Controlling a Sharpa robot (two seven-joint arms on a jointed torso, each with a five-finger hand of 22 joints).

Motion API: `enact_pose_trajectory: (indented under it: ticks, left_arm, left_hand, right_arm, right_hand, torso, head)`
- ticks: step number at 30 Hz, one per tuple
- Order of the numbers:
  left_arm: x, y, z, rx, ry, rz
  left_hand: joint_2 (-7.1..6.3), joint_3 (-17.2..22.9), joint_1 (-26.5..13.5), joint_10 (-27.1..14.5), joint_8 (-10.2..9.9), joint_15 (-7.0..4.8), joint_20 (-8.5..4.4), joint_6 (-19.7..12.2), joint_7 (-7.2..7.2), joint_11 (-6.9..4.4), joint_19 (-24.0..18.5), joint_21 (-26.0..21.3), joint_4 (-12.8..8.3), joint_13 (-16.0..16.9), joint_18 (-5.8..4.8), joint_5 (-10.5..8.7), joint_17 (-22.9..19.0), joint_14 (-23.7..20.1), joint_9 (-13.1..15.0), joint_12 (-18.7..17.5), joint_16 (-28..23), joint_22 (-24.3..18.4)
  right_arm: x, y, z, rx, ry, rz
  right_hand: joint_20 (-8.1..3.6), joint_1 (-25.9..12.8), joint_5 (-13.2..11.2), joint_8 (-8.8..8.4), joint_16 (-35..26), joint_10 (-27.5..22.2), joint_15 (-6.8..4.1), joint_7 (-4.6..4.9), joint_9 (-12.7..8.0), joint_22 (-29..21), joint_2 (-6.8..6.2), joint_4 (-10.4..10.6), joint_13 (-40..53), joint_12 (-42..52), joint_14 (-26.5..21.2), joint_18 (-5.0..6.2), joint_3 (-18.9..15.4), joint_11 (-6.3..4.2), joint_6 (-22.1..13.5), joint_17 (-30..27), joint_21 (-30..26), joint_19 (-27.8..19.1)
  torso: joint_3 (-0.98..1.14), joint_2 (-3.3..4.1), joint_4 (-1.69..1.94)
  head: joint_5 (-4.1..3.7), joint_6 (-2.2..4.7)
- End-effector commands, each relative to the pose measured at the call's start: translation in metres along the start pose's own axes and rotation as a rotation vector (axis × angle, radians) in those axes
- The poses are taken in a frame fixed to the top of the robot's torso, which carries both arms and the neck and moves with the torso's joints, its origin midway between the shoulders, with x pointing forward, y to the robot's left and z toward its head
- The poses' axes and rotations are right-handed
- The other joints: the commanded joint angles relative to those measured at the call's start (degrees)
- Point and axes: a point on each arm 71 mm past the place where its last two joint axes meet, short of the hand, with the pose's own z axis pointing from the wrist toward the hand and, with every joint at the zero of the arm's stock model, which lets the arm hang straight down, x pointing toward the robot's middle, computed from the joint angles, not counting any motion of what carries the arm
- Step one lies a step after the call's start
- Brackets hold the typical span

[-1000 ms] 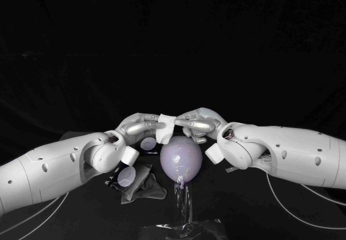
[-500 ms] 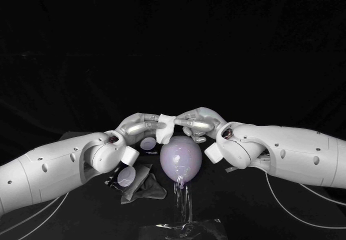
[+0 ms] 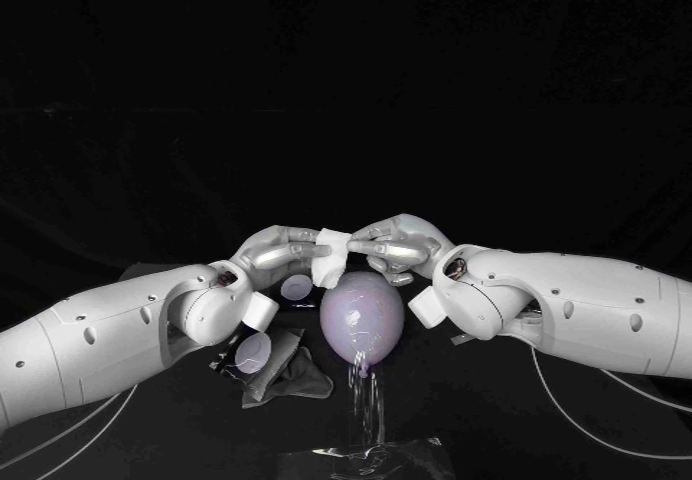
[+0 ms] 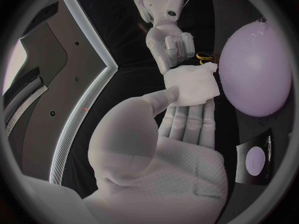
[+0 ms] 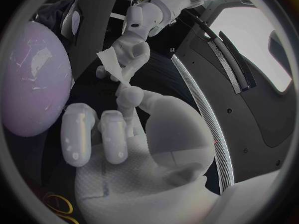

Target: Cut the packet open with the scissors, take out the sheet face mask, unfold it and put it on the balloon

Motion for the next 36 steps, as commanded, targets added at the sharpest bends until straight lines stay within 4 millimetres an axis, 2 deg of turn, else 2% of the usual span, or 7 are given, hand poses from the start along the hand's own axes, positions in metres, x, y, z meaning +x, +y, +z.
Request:
enact_pose_trajectory:
  ticks: [1, 9, 11, 20, 26, 32, 36]
  left_arm:
    - [-0.001, -0.001, 0.001, 0.004, -0.023, 0.009]
    - [-0.004, 0.0, 0.001, -0.016, -0.068, 0.075]
    - [-0.005, 0.001, 0.001, -0.018, -0.083, 0.097]
    - [-0.019, 0.001, -0.001, -0.022, -0.161, 0.181]
    - [-0.03, 0.0, -0.005, -0.016, -0.208, 0.207]
    - [-0.036, -0.003, -0.009, 0.03, -0.24, 0.226]
    - [-0.034, -0.008, -0.012, 0.077, -0.237, 0.243]
  left_hand:
    - [-0.17, 4.1, 0.5, -0.8, -0.4, 0.06, 0.03, 0.3, 0.15, 0.13, -0.4, 0.4, -3.9, -0.2, 0.69, 0.31, -0.2, -0.3, 0.0, -0.2, 0.2, 0.2]
    - [-2.3, 2.0, -1.1, -5.2, -0.7, 0.84, 1.33, 0.3, 0.97, 1.22, -0.8, 0.8, -3.3, -0.5, -0.19, 0.25, -0.9, -1.7, 0.0, -1.4, 0.4, 0.7]
    - [-4.08, -0.6, -3.2, -8.7, -0.9, 1.94, 2.73, -0.4, 1.29, 2.02, -3.0, -1.0, -2.2, -0.7, -1.62, 0.42, -1.8, -5.3, -0.1, -2.7, -1.0, -0.1]
    - [-7.48, -5.9, -5.2, -17.3, -1.5, 6.27, 6.95, -3.9, 3.27, 4.89, -7.1, -14.6, 0.4, -0.4, -2.63, 0.24, -5.4, -18.3, -0.1, -4.3, -5.4, -9.4]
    - [-7.62, -8.4, -3.8, -20.5, -0.9, 7.3, 8.38, -5.2, 4.05, 5.76, -4.9, -20.9, 1.4, -0.1, -1.11, 0.26, -7.5, -21.8, 0.3, -2.8, -5.7, -14.6]
    - [-7.12, -9.0, -2.5, -21.8, -0.1, 7.52, 8.47, -5.1, 4.33, 5.95, -3.3, -23.3, 1.6, -0.1, -0.91, 0.28, -8.4, -22.6, 0.7, -1.7, -5.0, -16.7]
    - [-6.12, -8.6, -1.0, -19.1, 3.2, 6.36, 8.13, -0.9, 2.96, 4.76, -0.5, -22.8, 1.3, 0.6, -0.01, 0.6, -7.6, -19.1, 2.1, 0.8, -1.6, -16.8]
  right_arm:
    - [0.002, 0.003, -0.001, -0.037, 0.019, 0.022]
    - [0.005, 0.005, -0.002, -0.042, 0.024, 0.067]
    - [0.005, 0.004, -0.003, -0.038, 0.021, 0.08]
    - [0.002, 0.002, -0.003, -0.012, -0.01, 0.143]
    - [-0.001, 0.001, -0.004, -0.007, -0.049, 0.162]
    - [-0.004, 0.0, -0.005, -0.005, -0.072, 0.168]
    - [-0.006, -0.001, -0.005, 0.005, -0.086, 0.161]
  right_hand:
    - [-0.2, -0.3, 0.2, 1.7, 0.3, 0.5, -0.36, -0.85, 1.8, 11.9, 0.23, 0.1, 0.1, 0.4, 4.6, -0.17, 0.1, -0.06, 1.3, 10.9, 0.2, 0.6]
    - [-0.23, -0.5, 0.2, 1.79, 0.1, 0.5, -0.39, -0.87, 1.9, 11.8, 0.25, 0.2, 0.0, 0.1, 4.5, -0.11, 0.1, -0.07, 1.3, 10.7, -0.1, 0.4]
    - [-0.25, -0.6, 0.2, 1.82, 0.0, 0.4, -0.39, -0.87, 1.9, 11.8, 0.26, 0.2, -0.1, -0.1, 4.4, -0.1, 0.1, -0.07, 1.2, 10.6, -0.1, 0.4]
    - [-0.28, -0.9, 0.2, 1.96, 0.1, 0.4, -0.41, -0.89, 2.1, 11.8, 0.31, 0.4, -0.2, -0.2, 4.5, -0.1, -0.1, -0.08, 1.2, 10.6, -0.1, 0.4]
    - [-0.3, -0.9, 0.2, 2.04, 0.2, 0.4, -0.42, -0.93, 2.2, 11.9, 0.39, 0.5, -0.1, 0.0, 4.5, -0.17, -0.1, -0.11, 1.2, 10.9, 0.2, 0.5]
    - [-0.31, -1.0, 0.2, 2.13, 0.3, 0.5, -0.44, -0.99, 2.3, 11.9, 0.44, 0.4, 0.0, 0.1, 4.6, -0.16, 0.0, -0.16, 1.2, 10.9, 0.2, 0.5]
    - [-0.32, -1.0, 0.2, 2.14, 0.3, 0.5, -0.45, -1.0, 2.3, 11.9, 0.45, 0.4, 0.0, 0.2, 4.6, -0.16, 0.0, -0.16, 1.2, 11.0, 0.2, 0.5]
  torso:
    - [-0.01, -0.02, -0.02]
    - [0.0, -0.02, 0.02]
    - [0.0, -0.03, -0.01]
    - [0.0, -0.01, -0.01]
    - [-0.03, 0.03, 0.0]
    - [-0.06, 0.03, -0.02]
    - [-0.1, 0.06, -0.01]
  head:
    - [0.06, -0.05]
    - [0.25, 0.01]
    - [0.26, 0.07]
    - [0.28, 0.18]
    - [0.15, 0.15]
    - [0.02, 0.32]
    - [-0.1, 0.34]
